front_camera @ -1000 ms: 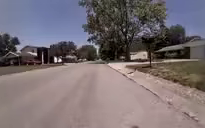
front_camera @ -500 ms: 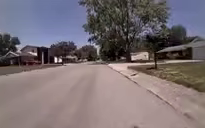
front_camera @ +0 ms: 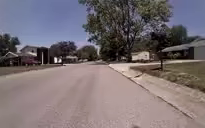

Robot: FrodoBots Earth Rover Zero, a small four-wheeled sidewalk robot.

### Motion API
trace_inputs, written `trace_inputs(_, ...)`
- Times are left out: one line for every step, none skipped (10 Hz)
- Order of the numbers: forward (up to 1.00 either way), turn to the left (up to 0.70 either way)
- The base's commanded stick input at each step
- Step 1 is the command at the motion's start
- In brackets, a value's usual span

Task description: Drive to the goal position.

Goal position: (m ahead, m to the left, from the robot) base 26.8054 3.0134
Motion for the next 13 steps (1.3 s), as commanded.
trace_inputs(0.7,0.0)
trace_inputs(0.7,0.0)
trace_inputs(0.7,0.0)
trace_inputs(0.7,0.0)
trace_inputs(0.7,0.0)
trace_inputs(0.7,0.0)
trace_inputs(0.7,0.0)
trace_inputs(0.7,0.0)
trace_inputs(0.7,0.0)
trace_inputs(0.7,0.0)
trace_inputs(0.7,0.0)
trace_inputs(0.7,0.0)
trace_inputs(0.7,0.0)
